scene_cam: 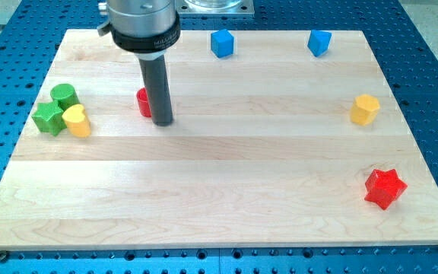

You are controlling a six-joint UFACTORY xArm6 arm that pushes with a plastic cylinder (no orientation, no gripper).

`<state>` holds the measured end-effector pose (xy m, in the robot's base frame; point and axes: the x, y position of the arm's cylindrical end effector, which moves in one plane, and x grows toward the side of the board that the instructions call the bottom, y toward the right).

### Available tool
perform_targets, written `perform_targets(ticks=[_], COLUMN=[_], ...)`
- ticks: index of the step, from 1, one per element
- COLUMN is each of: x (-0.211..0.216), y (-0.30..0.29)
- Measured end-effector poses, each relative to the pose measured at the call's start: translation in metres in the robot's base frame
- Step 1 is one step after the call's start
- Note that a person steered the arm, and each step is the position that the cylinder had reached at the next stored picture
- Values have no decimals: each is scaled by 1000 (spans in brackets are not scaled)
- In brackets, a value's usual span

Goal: Place the red circle close to the group of blocks

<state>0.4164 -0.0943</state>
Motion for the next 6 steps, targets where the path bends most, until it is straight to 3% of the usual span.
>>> perform_targets(ticks=[1, 2, 3, 5, 6], x=[-6, -8, -45, -50, -57], y=[-46, 20, 32, -73, -37])
